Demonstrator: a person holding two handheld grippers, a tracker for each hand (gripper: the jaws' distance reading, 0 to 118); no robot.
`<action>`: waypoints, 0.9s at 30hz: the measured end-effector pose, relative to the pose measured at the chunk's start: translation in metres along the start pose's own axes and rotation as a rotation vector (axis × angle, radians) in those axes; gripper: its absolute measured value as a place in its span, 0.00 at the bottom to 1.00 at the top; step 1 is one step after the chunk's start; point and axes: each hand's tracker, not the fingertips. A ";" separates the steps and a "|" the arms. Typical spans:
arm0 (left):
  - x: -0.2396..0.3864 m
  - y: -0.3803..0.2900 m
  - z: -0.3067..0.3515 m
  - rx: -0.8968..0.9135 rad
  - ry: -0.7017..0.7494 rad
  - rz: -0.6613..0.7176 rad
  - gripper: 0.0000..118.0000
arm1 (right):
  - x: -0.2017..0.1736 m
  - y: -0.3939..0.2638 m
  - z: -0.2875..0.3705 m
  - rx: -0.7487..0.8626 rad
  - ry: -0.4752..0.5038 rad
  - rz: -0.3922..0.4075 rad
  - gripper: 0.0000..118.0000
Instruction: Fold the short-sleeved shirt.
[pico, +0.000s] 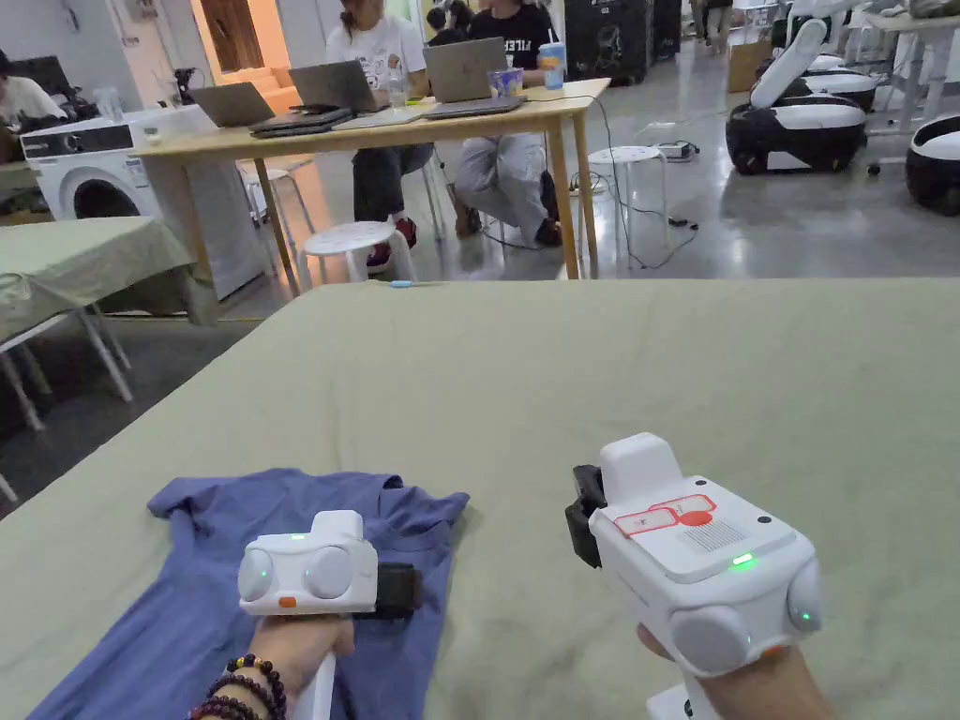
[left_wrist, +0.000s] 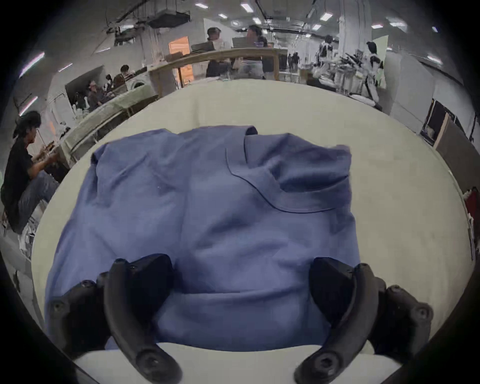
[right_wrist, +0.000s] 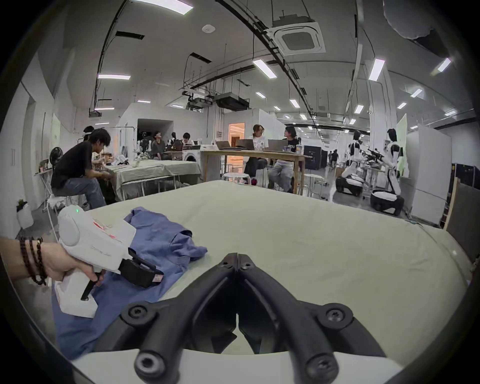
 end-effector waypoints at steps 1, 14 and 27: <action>0.000 0.002 0.000 -0.006 0.003 -0.002 0.89 | -0.001 0.000 0.000 -0.003 0.005 -0.007 0.00; -0.013 0.006 0.028 0.091 0.020 0.007 0.03 | -0.006 0.002 0.014 0.018 0.014 0.017 0.01; 0.100 0.064 0.119 0.326 -0.148 -0.199 0.03 | 0.105 -0.013 0.097 0.047 -0.247 -0.071 0.01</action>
